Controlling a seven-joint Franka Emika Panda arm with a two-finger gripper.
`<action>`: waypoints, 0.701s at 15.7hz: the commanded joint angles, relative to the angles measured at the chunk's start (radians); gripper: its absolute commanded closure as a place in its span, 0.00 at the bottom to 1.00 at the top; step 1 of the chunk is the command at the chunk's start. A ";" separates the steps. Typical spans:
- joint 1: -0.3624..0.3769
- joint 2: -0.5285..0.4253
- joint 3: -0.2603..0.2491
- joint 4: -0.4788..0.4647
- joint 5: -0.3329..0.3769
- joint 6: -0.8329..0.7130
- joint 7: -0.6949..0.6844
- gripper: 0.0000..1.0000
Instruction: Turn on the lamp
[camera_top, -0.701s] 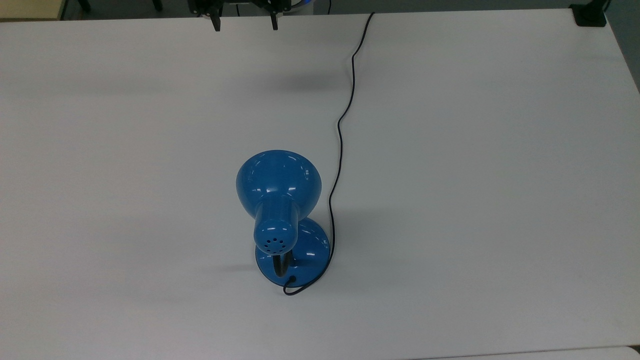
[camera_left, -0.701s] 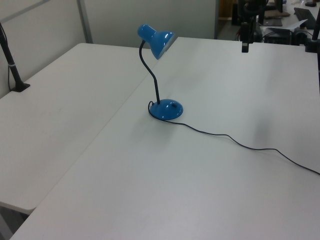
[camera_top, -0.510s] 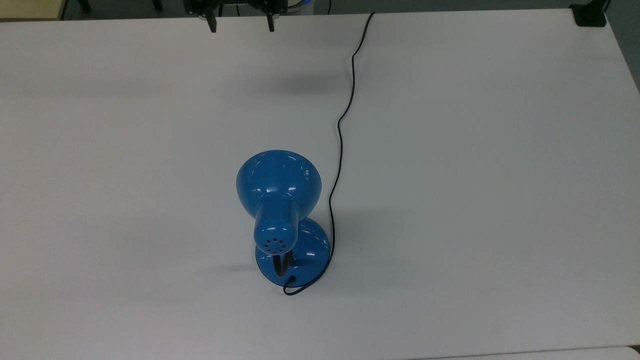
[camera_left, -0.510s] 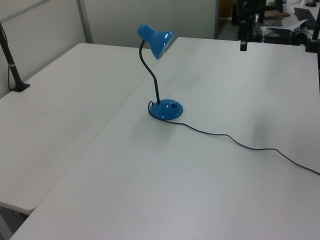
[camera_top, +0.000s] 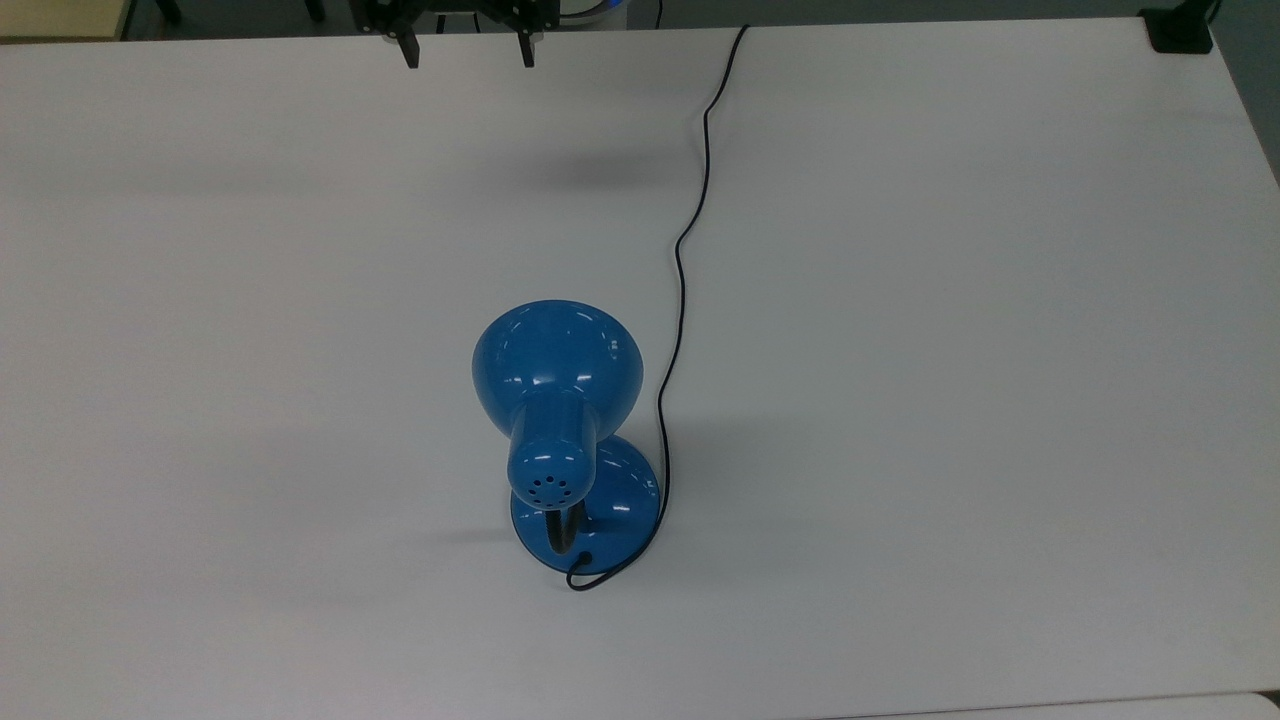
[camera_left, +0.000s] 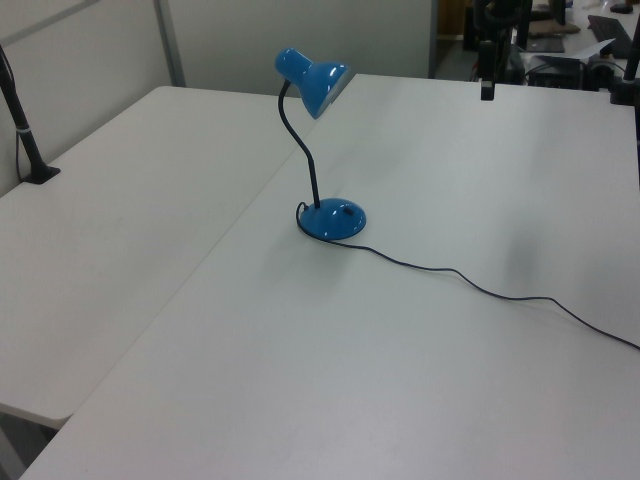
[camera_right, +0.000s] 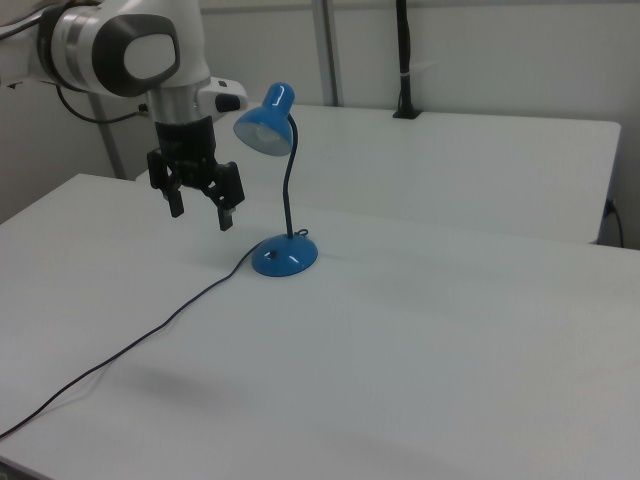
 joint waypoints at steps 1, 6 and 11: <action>0.005 0.013 0.003 0.022 0.002 -0.017 -0.020 0.00; 0.006 0.028 0.001 0.022 0.001 -0.017 -0.053 0.00; 0.020 0.033 0.001 0.021 0.001 -0.015 -0.079 0.00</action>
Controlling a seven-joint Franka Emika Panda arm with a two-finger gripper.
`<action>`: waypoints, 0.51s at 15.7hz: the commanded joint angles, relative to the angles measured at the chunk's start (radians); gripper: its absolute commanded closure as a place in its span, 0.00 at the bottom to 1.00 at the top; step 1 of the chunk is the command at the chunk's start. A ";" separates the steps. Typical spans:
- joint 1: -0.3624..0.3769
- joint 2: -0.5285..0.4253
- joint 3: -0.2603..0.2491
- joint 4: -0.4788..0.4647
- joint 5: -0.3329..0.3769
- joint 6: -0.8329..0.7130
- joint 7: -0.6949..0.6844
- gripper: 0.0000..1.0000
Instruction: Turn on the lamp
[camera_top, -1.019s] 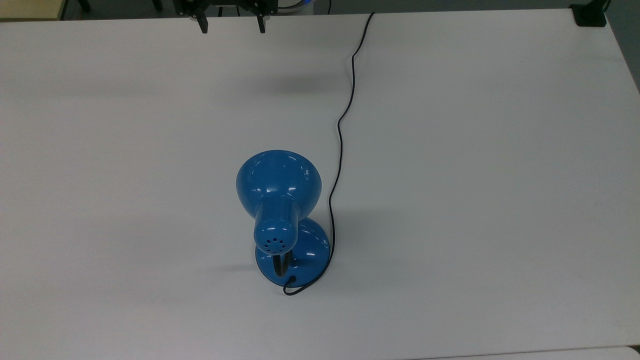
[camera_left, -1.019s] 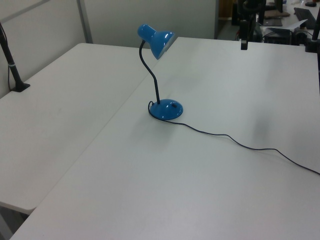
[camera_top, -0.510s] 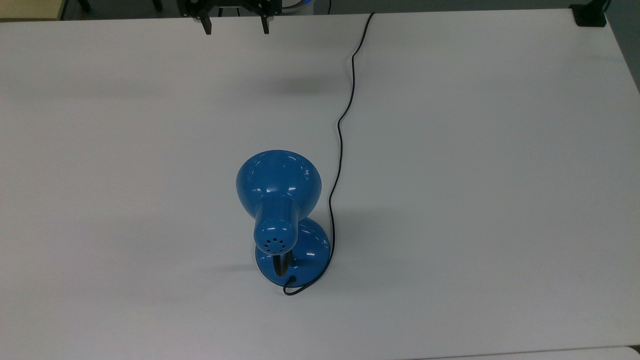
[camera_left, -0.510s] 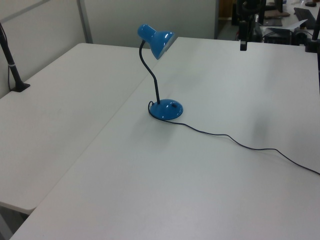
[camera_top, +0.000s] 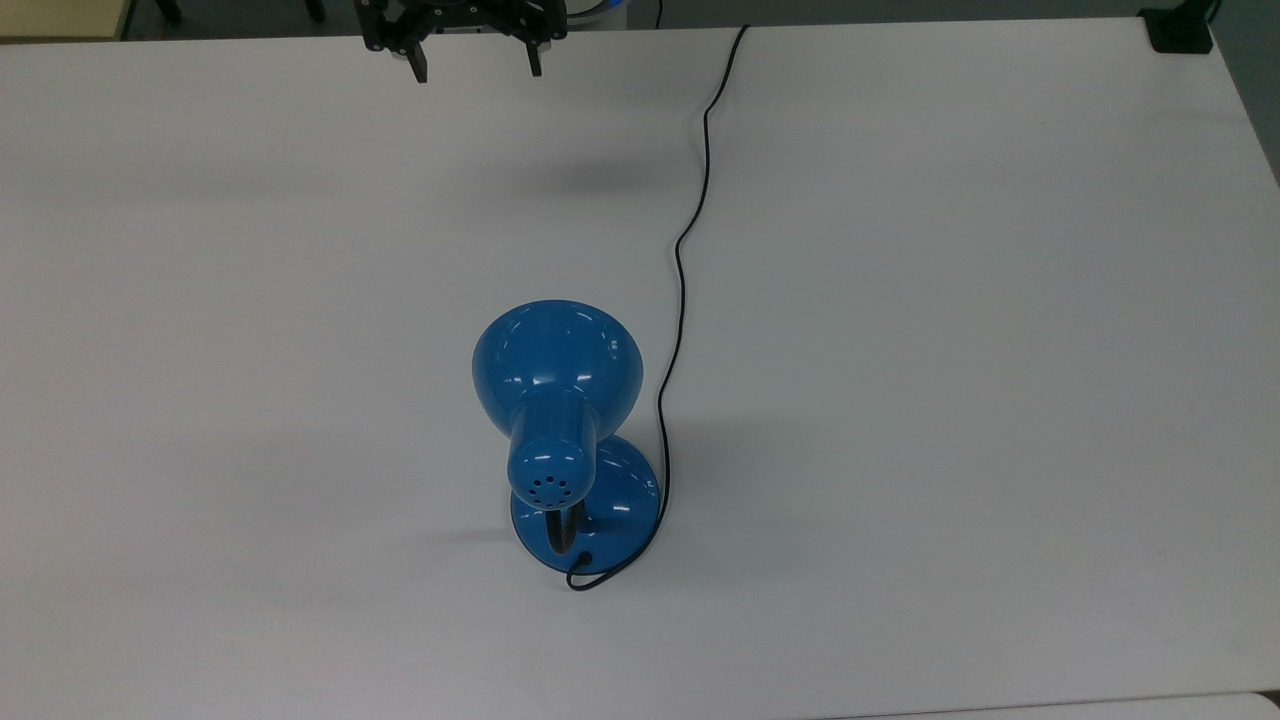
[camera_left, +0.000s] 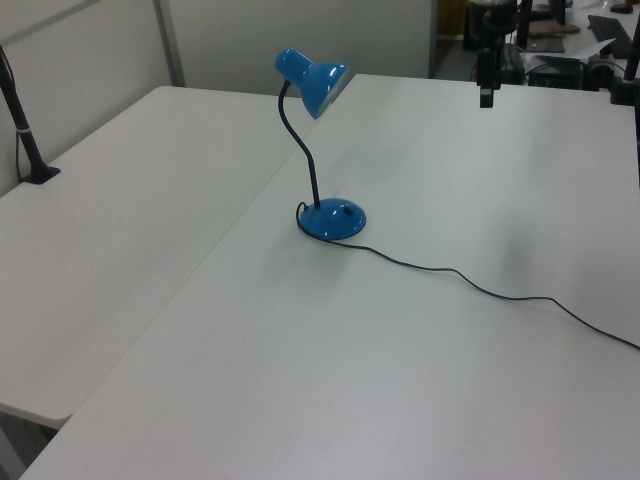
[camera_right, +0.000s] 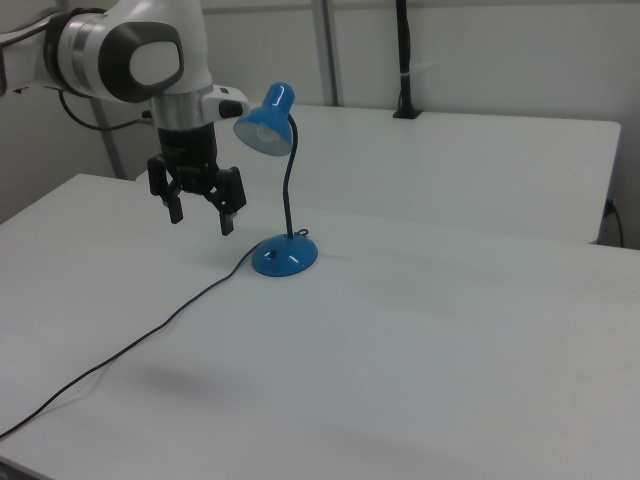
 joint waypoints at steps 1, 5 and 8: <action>0.017 0.012 -0.001 0.021 0.001 -0.014 -0.027 0.00; 0.017 0.017 -0.001 0.021 0.013 0.001 -0.028 0.33; 0.017 0.017 -0.001 0.019 0.025 0.012 -0.028 0.68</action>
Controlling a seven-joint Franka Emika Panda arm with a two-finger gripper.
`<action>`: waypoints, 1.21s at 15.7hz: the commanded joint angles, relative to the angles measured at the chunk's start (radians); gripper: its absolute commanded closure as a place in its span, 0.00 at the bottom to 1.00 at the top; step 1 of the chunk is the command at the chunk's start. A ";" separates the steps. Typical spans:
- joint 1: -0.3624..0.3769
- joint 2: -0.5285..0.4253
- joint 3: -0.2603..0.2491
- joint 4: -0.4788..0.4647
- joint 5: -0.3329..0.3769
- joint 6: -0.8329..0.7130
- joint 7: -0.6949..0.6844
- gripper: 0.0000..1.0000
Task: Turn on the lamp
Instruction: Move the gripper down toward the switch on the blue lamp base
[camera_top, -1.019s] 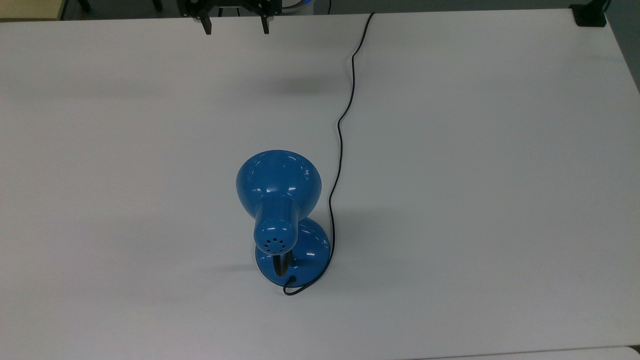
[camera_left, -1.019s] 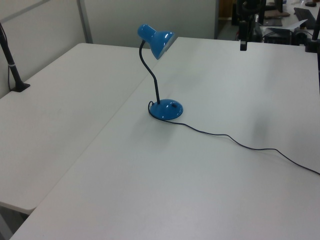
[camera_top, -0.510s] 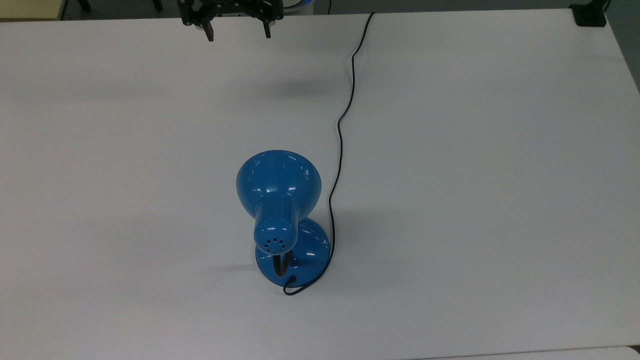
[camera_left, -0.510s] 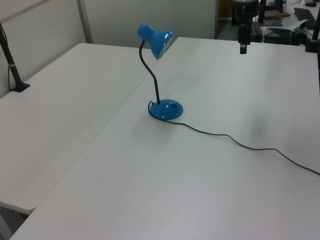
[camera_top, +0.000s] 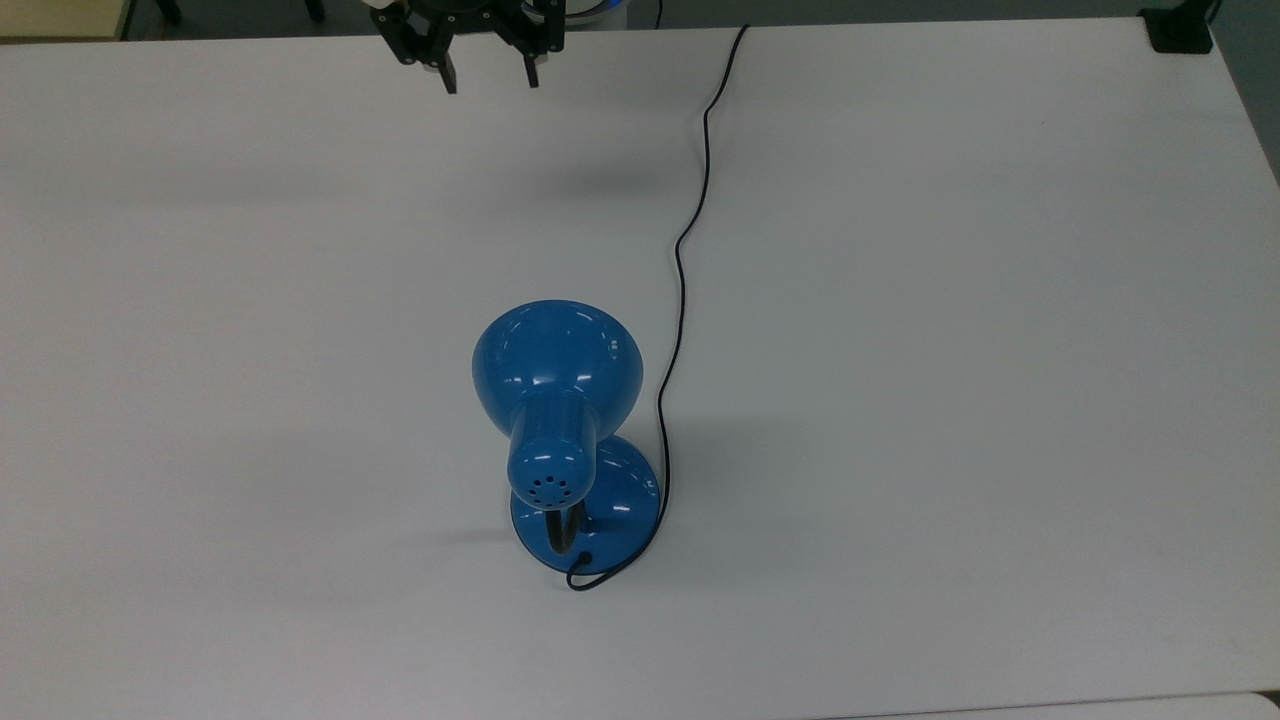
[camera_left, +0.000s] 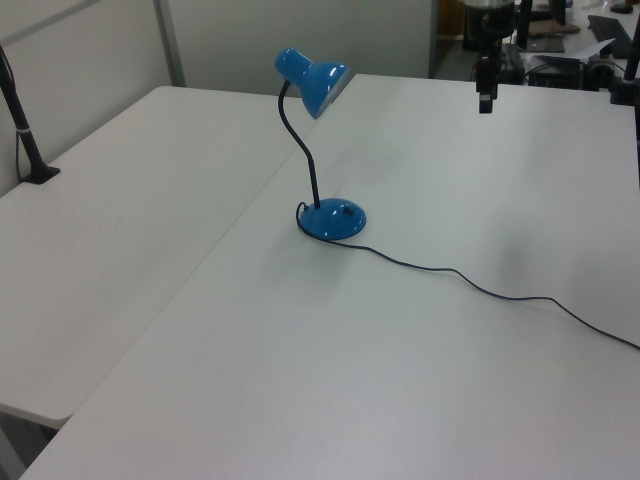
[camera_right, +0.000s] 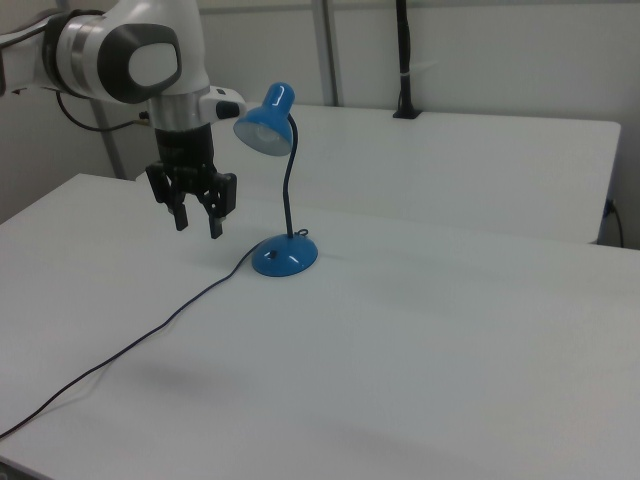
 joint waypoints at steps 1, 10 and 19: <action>0.006 0.012 -0.003 0.019 0.021 0.014 -0.023 0.76; 0.034 0.086 -0.011 0.022 0.024 0.249 -0.018 0.88; 0.081 0.268 -0.008 0.045 0.042 0.583 -0.003 1.00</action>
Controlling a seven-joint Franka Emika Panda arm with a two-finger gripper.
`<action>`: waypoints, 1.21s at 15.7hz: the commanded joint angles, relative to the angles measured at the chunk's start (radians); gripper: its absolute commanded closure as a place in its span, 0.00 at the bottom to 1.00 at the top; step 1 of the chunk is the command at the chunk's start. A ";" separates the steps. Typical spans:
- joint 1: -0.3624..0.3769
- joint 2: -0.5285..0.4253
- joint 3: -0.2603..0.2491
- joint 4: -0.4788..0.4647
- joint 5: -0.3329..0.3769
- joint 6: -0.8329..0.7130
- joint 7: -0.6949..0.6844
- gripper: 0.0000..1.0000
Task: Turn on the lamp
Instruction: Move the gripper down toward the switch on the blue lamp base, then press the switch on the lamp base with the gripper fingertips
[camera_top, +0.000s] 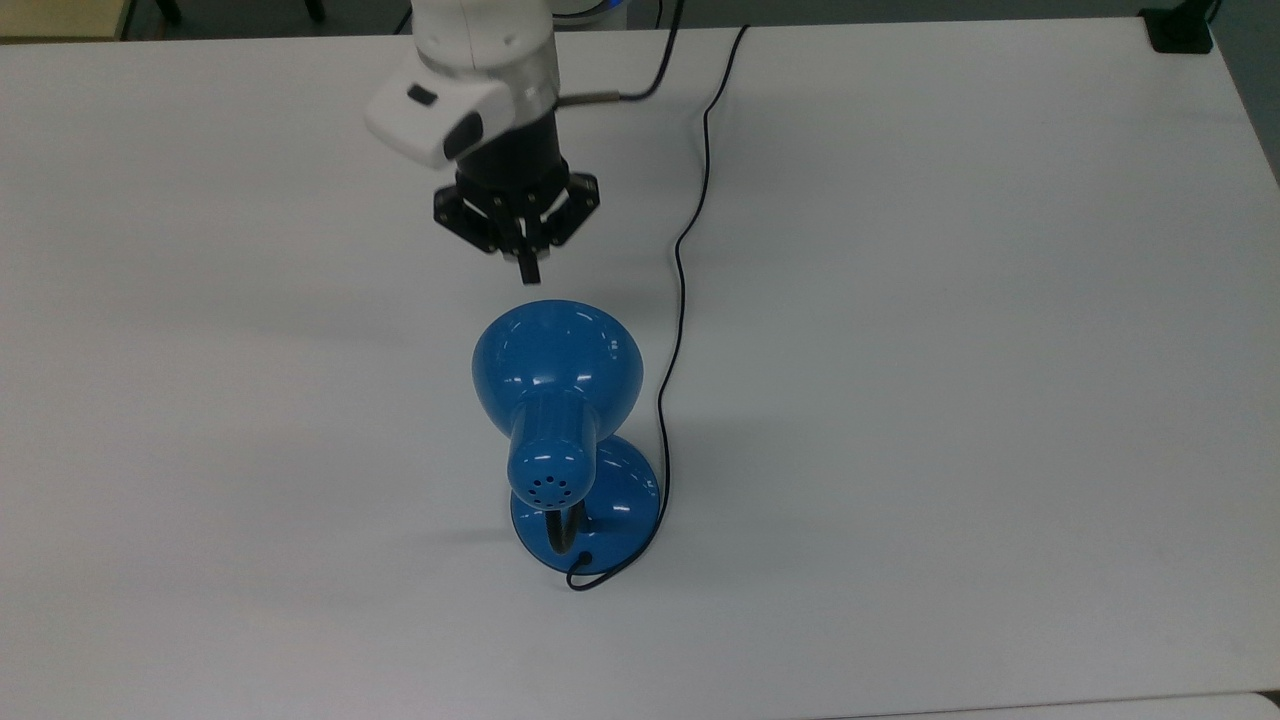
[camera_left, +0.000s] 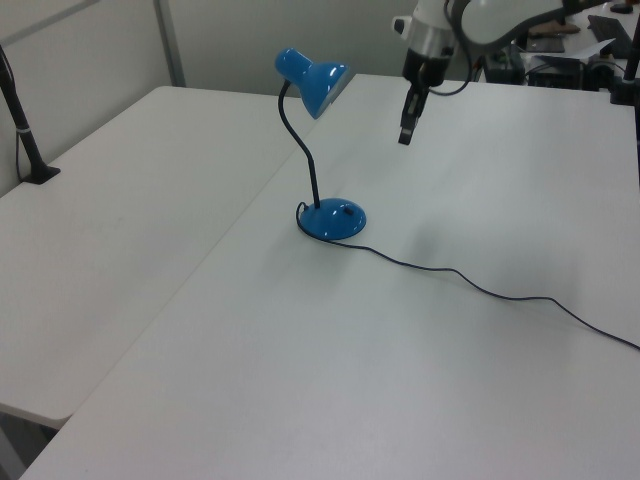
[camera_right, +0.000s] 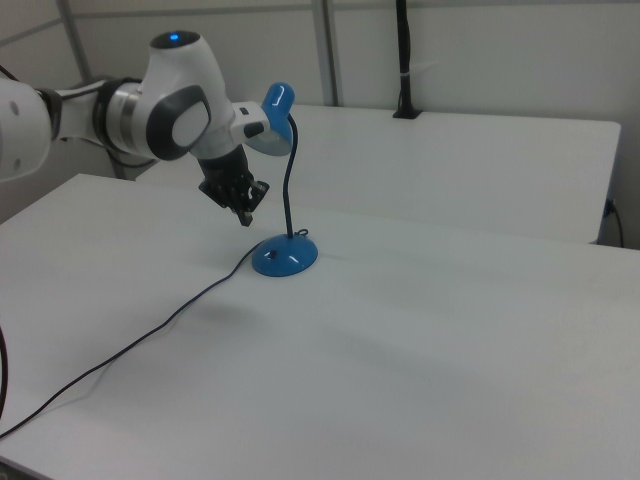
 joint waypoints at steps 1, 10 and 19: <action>0.020 0.075 -0.005 0.059 0.025 0.061 0.000 1.00; 0.053 0.259 -0.005 0.129 0.032 0.305 0.129 1.00; 0.080 0.345 -0.008 0.129 0.022 0.395 0.156 1.00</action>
